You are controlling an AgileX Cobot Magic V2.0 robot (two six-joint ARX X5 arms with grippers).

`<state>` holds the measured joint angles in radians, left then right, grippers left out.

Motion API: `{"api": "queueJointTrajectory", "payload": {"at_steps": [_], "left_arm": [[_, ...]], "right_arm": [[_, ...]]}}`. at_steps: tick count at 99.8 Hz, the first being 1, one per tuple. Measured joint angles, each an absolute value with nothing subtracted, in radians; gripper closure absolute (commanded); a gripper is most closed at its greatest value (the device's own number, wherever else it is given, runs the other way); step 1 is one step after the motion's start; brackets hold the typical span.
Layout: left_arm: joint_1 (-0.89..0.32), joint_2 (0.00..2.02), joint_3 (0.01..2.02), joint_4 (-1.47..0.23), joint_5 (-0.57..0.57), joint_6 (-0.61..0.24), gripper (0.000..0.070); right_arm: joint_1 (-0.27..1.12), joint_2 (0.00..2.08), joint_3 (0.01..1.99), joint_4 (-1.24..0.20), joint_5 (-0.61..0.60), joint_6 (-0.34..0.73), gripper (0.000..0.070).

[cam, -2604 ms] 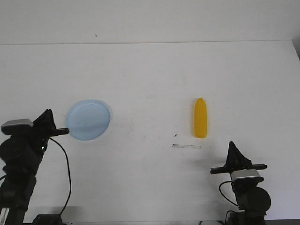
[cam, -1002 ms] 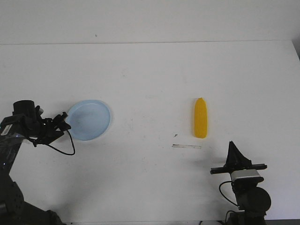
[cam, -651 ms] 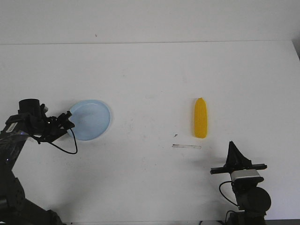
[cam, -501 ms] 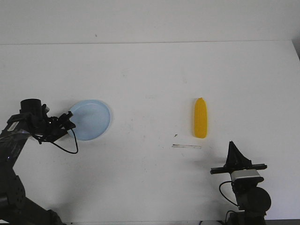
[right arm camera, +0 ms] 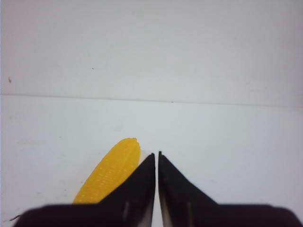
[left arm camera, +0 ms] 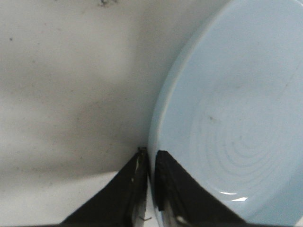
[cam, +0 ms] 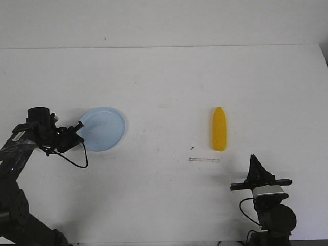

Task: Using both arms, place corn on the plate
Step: 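Push the plate with the left gripper toward the yellow corn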

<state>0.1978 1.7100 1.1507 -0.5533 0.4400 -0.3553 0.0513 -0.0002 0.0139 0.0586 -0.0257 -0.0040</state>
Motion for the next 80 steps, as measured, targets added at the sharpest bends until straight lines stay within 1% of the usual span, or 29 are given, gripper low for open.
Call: {"api": "queueJointTrajectory", "payload": {"at_steps": [15, 32, 40, 64, 80], "left_arm": [[0.174, 1.688, 1.146, -0.532, 0.452, -0.37, 0.0699], [0.108, 1.592, 1.145, -0.514, 0.456, -0.397, 0.0699], [0.051, 1.57, 1.145, -0.495, 0.458, -0.404, 0.0699], [-0.189, 1.578, 1.145, -0.404, 0.459, -0.411, 0.0699], [-0.314, 1.602, 1.145, -0.379, 0.409, -0.444, 0.0699]], "right_arm": [[0.051, 0.0, 0.014, 0.059, -0.026, -0.004, 0.0686], [0.051, 0.0, 0.014, 0.059, -0.026, -0.004, 0.0686], [0.051, 0.0, 0.014, 0.059, -0.026, -0.004, 0.0687], [0.051, 0.0, 0.014, 0.059, -0.026, -0.004, 0.0686], [0.051, 0.0, 0.014, 0.059, -0.026, -0.004, 0.0686]]}}
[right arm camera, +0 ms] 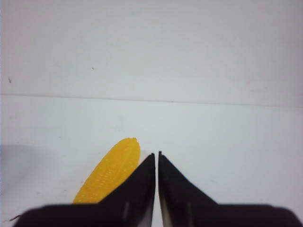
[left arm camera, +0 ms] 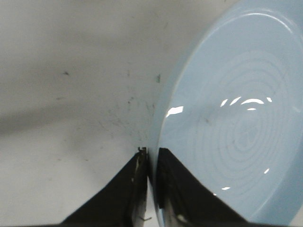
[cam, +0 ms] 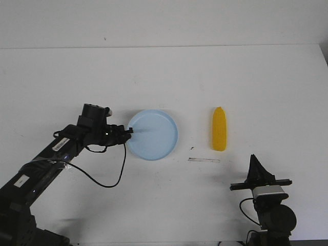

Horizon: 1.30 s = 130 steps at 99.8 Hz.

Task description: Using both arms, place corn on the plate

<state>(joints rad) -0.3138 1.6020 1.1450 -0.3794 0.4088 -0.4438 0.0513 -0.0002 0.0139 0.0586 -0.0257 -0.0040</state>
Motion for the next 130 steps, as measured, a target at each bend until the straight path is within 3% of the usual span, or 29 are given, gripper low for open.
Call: {"api": "queueJointTrajectory", "payload": {"at_steps": [24, 35, 39, 72, 97, 105, 115, 130], "left_arm": [[-0.374, 1.665, 1.145, -0.382, 0.397, -0.46, 0.0687], [-0.385, 1.669, 1.145, -0.382, 0.397, -0.463, 0.0535], [-0.387, 1.669, 1.145, -0.381, 0.395, -0.463, 0.0519], [-0.374, 1.655, 1.145, -0.382, 0.389, -0.463, 0.0519], [-0.301, 1.465, 1.145, -0.34, 0.354, -0.403, 0.0538], [-0.279, 1.413, 1.142, -0.318, 0.303, -0.358, 0.0558], [-0.261, 1.336, 1.1, -0.229, 0.2, -0.294, 0.07], [-0.243, 1.205, 0.978, -0.035, 0.069, -0.193, 0.0699]], "right_arm": [[0.051, 0.0, 0.014, 0.059, -0.026, -0.004, 0.0686], [0.051, 0.0, 0.014, 0.059, -0.026, -0.004, 0.0687], [0.051, 0.0, 0.014, 0.058, -0.026, -0.004, 0.0686], [0.051, 0.0, 0.014, 0.059, -0.026, -0.004, 0.0686], [0.051, 0.0, 0.014, 0.059, -0.026, -0.004, 0.0687], [0.051, 0.0, 0.014, 0.059, -0.026, -0.004, 0.0686], [0.051, 0.0, 0.014, 0.059, -0.026, -0.004, 0.0686], [0.051, 0.0, 0.014, 0.059, -0.026, -0.004, 0.0686]]}}
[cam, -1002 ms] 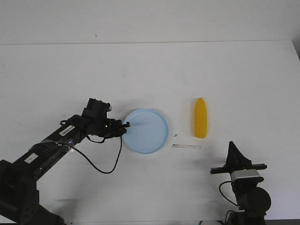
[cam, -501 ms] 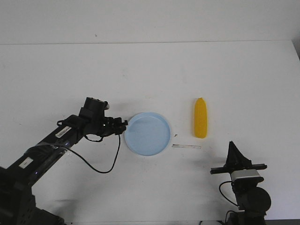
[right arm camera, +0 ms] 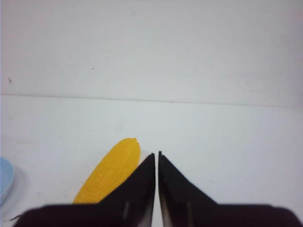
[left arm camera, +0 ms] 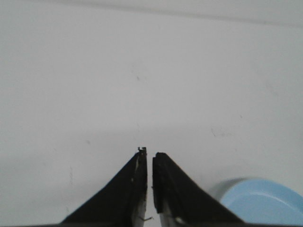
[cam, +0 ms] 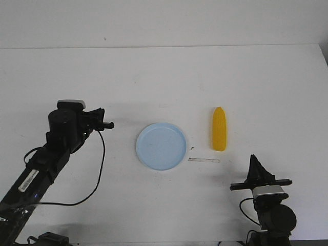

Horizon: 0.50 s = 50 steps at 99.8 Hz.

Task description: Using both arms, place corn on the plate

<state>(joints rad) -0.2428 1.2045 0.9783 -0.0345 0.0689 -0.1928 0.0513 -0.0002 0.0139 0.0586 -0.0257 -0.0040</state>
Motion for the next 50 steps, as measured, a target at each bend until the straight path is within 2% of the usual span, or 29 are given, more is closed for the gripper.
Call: {"api": "queueJointTrajectory", "payload": {"at_steps": [13, 26, 37, 50], "left_arm": [[-0.217, 1.097, 0.852, 0.122, 0.057, -0.081, 0.0699], [-0.189, 0.981, 0.745, 0.202, 0.056, 0.039, 0.0699], [-0.152, 0.873, 0.675, 0.192, 0.056, 0.084, 0.0699], [-0.099, 0.748, 0.599, 0.192, 0.055, 0.095, 0.0699]], "right_arm": [[0.051, 0.0, 0.014, 0.059, -0.026, -0.004, 0.0687], [0.051, 0.0, 0.014, 0.059, -0.026, -0.004, 0.0686], [0.051, 0.0, 0.014, 0.059, -0.026, -0.004, 0.0687], [0.051, 0.0, 0.014, 0.059, -0.026, -0.004, 0.0687]]}}
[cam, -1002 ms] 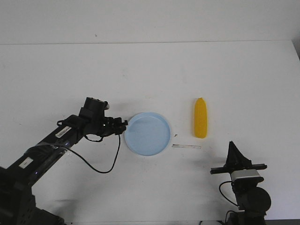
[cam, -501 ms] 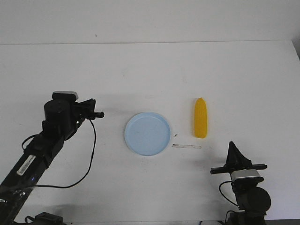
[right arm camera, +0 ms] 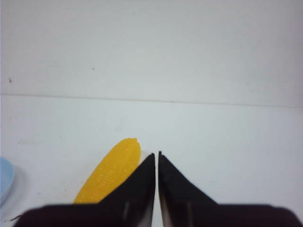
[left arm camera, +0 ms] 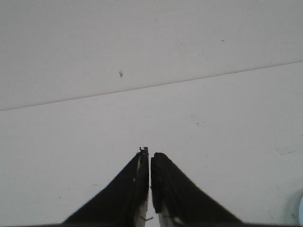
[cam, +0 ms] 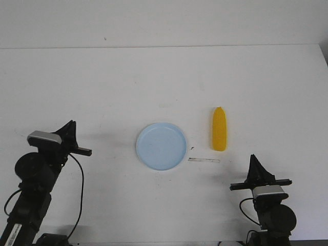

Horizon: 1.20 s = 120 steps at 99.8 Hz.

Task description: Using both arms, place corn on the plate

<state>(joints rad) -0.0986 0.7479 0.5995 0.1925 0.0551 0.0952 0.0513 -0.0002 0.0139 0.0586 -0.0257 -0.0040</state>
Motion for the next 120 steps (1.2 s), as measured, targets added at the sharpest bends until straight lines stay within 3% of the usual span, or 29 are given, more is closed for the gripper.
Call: {"api": "queueJointTrajectory", "payload": {"at_steps": [38, 67, 120], "left_arm": [[-0.039, 0.439, 0.371, 0.183, 0.054, 0.03, 0.0698], [-0.039, 0.182, 0.358, 0.039, -0.009, 0.011, 0.0698], [-0.039, 0.071, 0.358, -0.016, -0.009, 0.004, 0.0698]], "right_arm": [[0.051, 0.0, 0.014, 0.059, -0.026, -0.004, 0.0686], [0.051, 0.0, 0.014, 0.059, -0.026, -0.004, 0.0686], [0.051, 0.0, 0.014, 0.059, -0.026, -0.004, 0.0686]]}}
